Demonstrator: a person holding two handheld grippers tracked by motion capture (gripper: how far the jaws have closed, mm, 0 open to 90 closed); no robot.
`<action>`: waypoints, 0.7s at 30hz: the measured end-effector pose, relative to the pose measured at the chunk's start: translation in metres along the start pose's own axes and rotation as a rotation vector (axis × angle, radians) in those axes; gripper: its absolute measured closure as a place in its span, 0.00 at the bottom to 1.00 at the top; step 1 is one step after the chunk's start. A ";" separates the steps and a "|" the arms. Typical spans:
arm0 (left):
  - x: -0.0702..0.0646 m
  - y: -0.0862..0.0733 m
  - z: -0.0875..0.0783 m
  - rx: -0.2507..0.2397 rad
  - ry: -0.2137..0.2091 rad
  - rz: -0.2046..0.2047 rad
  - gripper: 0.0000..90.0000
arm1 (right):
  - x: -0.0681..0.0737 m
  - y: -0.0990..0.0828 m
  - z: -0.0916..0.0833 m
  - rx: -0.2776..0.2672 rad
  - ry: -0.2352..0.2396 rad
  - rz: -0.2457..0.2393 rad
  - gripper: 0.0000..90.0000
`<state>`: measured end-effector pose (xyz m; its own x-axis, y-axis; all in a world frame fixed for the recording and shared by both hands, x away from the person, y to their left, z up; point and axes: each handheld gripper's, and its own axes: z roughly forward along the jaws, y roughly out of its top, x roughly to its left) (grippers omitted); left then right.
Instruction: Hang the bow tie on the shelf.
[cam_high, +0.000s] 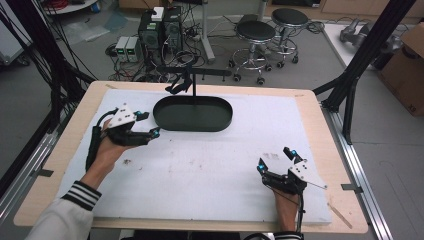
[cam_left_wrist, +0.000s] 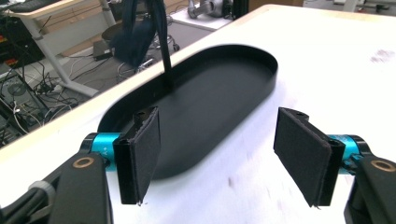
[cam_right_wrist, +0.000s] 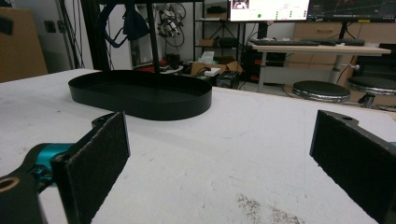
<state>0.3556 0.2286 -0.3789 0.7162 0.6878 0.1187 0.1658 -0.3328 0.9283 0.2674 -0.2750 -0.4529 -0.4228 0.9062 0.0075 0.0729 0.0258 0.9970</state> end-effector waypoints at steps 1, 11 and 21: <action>0.001 -0.007 -0.007 -0.008 0.002 -0.011 0.35 | 0.000 0.000 0.000 0.000 0.001 0.001 0.04; 0.003 -0.080 -0.063 -0.152 0.100 -0.069 0.35 | 0.001 0.000 0.000 -0.002 -0.003 -0.003 0.04; -0.002 -0.113 -0.087 -0.344 0.112 -0.120 0.33 | 0.001 0.000 -0.001 -0.006 -0.004 -0.004 0.04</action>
<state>0.2769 0.3210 -0.4532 0.6238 0.7813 0.0220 -0.0068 -0.0228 0.9997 0.2664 -0.2745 -0.4531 -0.4191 0.9079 0.0032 0.0658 0.0268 0.9975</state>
